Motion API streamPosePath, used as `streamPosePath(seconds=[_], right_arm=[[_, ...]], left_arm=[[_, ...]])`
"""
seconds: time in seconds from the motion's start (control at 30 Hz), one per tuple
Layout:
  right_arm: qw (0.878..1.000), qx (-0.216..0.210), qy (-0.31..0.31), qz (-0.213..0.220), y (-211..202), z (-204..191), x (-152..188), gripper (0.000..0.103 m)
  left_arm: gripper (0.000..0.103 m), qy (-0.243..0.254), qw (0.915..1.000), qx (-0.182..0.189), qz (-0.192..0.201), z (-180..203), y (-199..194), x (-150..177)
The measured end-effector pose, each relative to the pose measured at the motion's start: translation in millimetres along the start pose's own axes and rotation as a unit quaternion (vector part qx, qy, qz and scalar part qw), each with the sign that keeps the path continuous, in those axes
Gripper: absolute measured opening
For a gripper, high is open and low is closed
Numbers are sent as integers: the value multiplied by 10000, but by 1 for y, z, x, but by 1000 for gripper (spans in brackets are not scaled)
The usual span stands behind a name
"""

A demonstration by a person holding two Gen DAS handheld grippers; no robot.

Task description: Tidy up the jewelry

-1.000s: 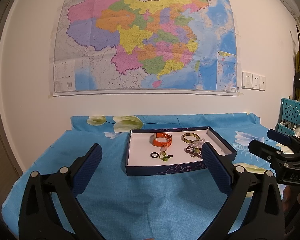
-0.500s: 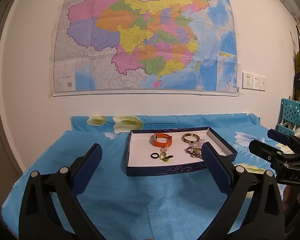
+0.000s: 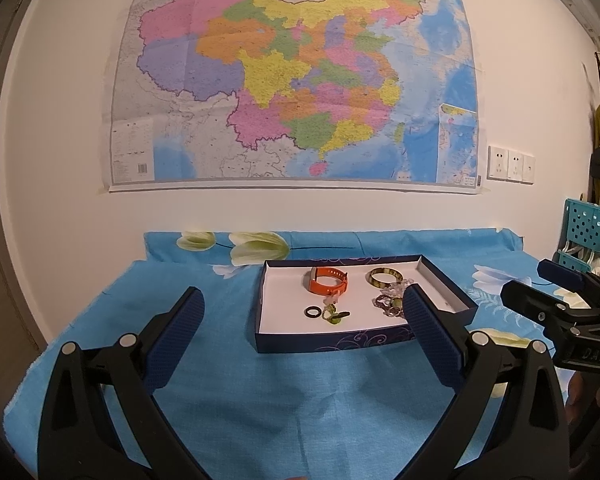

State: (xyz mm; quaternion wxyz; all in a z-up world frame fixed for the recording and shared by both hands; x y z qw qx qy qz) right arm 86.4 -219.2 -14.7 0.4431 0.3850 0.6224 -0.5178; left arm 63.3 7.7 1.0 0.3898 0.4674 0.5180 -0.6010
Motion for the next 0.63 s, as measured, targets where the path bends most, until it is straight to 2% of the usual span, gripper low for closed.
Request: streamPosePath(seconds=[0.33, 0.47, 0.57, 0.63], right_arm=[[10000, -6, -18, -12, 1, 0, 0, 96], [9999, -40, -85, -145, 5, 2, 1, 96], [9982, 112, -297, -508, 18, 8, 5, 96], [9934, 366, -431, -997, 38, 25, 9, 96]], left_arm=[[98, 64, 9999, 50, 65, 1, -1, -1], [98, 110, 9998, 97, -105, 4, 4, 1], [98, 125, 9992, 83, -360, 2, 16, 5], [98, 61, 9981, 82, -606, -4, 27, 8]])
Point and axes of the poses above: each gripper's, at about its wrist camera, not at the fingertips, and y roughly the way its jaws point, z to its right, x to its underside, the point moved 1 cm from there along y, roughly the way its jaws point, and after that the axes turned 7 degrees about x, right-handed, at the moved point
